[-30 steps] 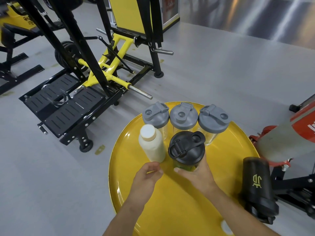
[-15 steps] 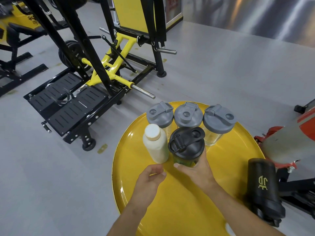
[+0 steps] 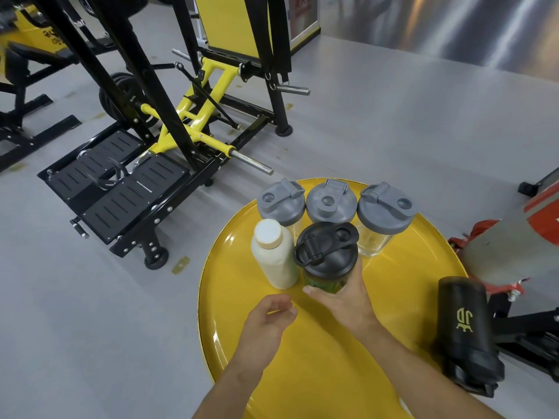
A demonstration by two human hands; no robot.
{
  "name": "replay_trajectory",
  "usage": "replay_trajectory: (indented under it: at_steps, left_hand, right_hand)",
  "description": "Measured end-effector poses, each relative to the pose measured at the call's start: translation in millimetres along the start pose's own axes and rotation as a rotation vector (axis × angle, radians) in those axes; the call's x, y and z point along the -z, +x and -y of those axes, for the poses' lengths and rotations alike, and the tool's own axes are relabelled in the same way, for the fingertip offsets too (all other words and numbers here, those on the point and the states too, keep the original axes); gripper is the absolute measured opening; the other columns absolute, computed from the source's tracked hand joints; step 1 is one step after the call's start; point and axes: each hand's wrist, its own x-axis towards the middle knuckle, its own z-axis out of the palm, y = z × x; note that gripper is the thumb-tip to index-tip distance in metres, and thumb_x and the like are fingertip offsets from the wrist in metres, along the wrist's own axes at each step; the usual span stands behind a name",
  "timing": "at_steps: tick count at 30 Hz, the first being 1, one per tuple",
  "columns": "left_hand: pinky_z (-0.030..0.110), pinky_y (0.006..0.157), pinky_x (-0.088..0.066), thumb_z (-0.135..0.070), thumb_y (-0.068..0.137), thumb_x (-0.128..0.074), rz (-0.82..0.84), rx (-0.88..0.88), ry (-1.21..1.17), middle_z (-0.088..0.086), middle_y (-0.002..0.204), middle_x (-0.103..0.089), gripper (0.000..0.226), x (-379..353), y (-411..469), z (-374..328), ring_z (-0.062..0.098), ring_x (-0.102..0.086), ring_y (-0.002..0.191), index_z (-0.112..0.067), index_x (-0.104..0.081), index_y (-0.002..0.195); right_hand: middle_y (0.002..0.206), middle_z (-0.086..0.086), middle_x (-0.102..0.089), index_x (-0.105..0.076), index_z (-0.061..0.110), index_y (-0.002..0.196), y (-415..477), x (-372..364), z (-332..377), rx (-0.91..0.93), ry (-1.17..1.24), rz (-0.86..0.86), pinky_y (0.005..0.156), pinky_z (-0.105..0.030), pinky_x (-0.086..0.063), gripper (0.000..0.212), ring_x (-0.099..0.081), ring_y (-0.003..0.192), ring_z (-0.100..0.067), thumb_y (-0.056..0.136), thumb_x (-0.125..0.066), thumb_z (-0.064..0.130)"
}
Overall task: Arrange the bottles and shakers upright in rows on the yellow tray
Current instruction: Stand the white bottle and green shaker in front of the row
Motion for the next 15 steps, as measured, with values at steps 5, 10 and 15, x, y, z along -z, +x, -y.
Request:
replay_trajectory:
  at_steps: [5, 10, 15]
  left_hand:
    - [0.027, 0.092, -0.051, -0.018, 0.091, -0.072, 0.013, 0.004, -0.006, -0.001, 0.113, -0.071, 0.018, -2, 1, 3, 0.010, -0.068, 0.102, -0.021, -0.072, 0.109]
    - [0.029, 0.096, -0.051, -0.019, 0.092, -0.071, 0.028, 0.005, 0.002, -0.003, 0.112, -0.071, 0.017, -5, -2, 5, 0.009, -0.068, 0.103, -0.023, -0.072, 0.108]
    - [0.031, 0.099, -0.052, -0.019, 0.092, -0.071, 0.044, -0.004, 0.010, -0.004, 0.112, -0.072, 0.017, -8, 0, 5, 0.007, -0.068, 0.103, -0.024, -0.072, 0.108]
  right_hand:
    - [0.133, 0.012, -0.056, -0.037, 0.050, 0.125, 0, -7, 3, -0.025, -0.005, -0.029, 0.096, -0.019, -0.049, 0.093, -0.056, 0.122, 0.000, 0.062, -0.098, 0.020]
    - [0.131, 0.014, -0.055, -0.037, 0.029, 0.133, -2, -6, 4, -0.074, -0.003, -0.023, 0.089, -0.008, -0.047, 0.091, -0.055, 0.115, 0.011, 0.065, -0.096, 0.016]
    - [0.134, 0.008, -0.046, -0.039, 0.031, 0.132, -10, 8, -5, -0.101, -0.176, -0.015, 0.097, -0.020, -0.047, 0.082, -0.050, 0.122, -0.002, 0.069, -0.092, 0.023]
